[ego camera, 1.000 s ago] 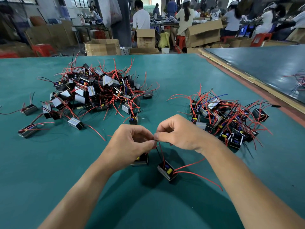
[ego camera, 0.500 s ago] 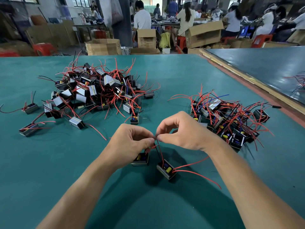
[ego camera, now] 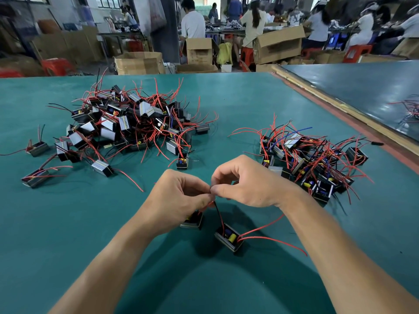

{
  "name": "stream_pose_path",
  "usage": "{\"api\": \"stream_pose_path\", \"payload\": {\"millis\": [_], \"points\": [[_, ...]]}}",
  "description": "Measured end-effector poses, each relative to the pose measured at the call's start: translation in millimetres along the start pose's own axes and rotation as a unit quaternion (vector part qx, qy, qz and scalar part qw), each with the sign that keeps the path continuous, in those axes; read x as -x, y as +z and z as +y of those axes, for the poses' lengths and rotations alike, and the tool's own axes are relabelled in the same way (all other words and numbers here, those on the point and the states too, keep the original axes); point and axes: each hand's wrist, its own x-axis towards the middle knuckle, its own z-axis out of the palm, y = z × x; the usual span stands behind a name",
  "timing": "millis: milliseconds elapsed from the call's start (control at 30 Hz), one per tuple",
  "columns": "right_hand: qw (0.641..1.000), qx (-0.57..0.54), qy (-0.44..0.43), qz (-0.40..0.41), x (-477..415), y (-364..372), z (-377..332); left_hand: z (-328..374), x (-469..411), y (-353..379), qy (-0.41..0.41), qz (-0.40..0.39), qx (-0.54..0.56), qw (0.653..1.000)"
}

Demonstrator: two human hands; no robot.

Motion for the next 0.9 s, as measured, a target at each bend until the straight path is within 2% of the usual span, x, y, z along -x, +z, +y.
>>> {"api": "stream_pose_path", "payload": {"millis": [167, 300, 467, 633, 900], "points": [[0.997, 0.018, 0.073, -0.019, -0.9, -0.5, 0.8, 2.3, 1.8, 4.8, 0.007, 0.009, -0.002, 1.0], [0.996, 0.022, 0.087, -0.008, -3.0, 1.1, 1.1, 2.3, 0.5, 4.7, -0.001, 0.012, -0.005, 1.0], [0.999, 0.008, 0.026, 0.017, -0.9, 2.7, -1.5, 0.7, -1.7, 4.0, -0.01, 0.009, 0.012, 1.0], [0.998, 0.006, -0.052, 0.037, 1.9, -3.5, -1.5, 0.8, -1.4, 1.0, 0.001, -0.03, 0.02, 0.999], [0.999, 0.018, -0.034, 0.03, -0.2, -3.5, 5.5, -4.3, -2.4, -1.4, -0.007, -0.039, 0.027, 0.999]]}}
